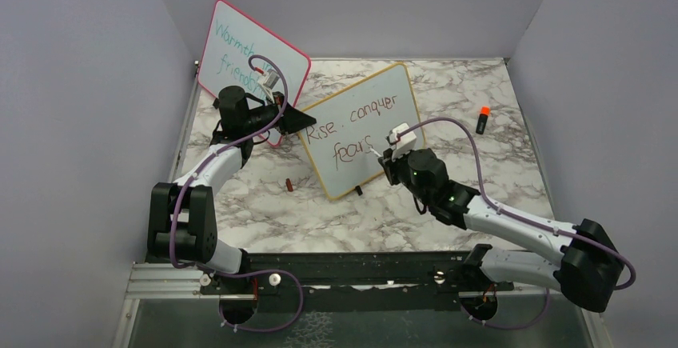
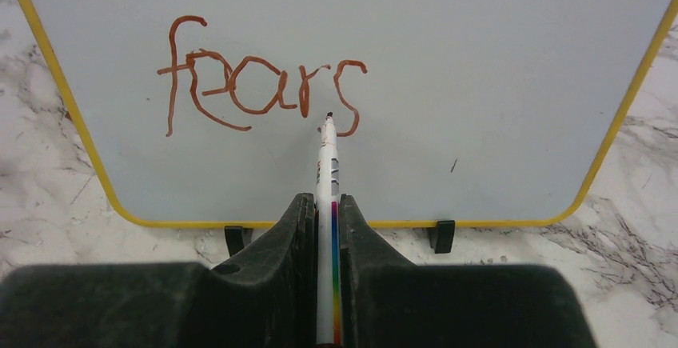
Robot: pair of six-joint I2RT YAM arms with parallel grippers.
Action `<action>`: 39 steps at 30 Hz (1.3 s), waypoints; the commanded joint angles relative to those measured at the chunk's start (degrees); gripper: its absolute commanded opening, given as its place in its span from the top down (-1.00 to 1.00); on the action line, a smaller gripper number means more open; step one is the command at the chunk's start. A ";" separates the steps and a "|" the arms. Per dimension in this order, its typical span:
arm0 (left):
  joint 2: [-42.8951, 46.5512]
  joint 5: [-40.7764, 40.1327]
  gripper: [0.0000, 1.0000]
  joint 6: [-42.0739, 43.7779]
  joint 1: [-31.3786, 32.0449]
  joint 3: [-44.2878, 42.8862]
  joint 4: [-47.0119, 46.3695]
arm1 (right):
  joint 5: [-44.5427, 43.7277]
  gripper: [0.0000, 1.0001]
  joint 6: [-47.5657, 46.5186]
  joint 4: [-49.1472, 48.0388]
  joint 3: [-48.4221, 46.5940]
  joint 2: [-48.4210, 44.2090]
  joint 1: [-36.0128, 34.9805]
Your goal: Write a sentence on the whiteboard
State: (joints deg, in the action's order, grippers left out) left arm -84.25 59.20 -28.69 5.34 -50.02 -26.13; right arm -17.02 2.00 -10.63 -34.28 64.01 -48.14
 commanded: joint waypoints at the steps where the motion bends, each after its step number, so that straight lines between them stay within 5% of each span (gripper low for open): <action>1: -0.53 1.19 1.00 0.39 -0.25 0.19 0.99 | -5.65 0.99 0.51 -1.00 0.78 -2.55 0.07; 39: -0.58 1.61 1.00 0.26 -0.25 0.11 0.99 | -6.37 0.99 1.93 -2.82 1.05 1.20 2.79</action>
State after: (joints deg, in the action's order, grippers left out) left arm -84.33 59.18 -28.91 5.34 -50.02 -26.13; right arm -23.73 3.49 -13.87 -33.52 67.26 -45.74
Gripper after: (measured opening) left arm 0.040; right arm 0.165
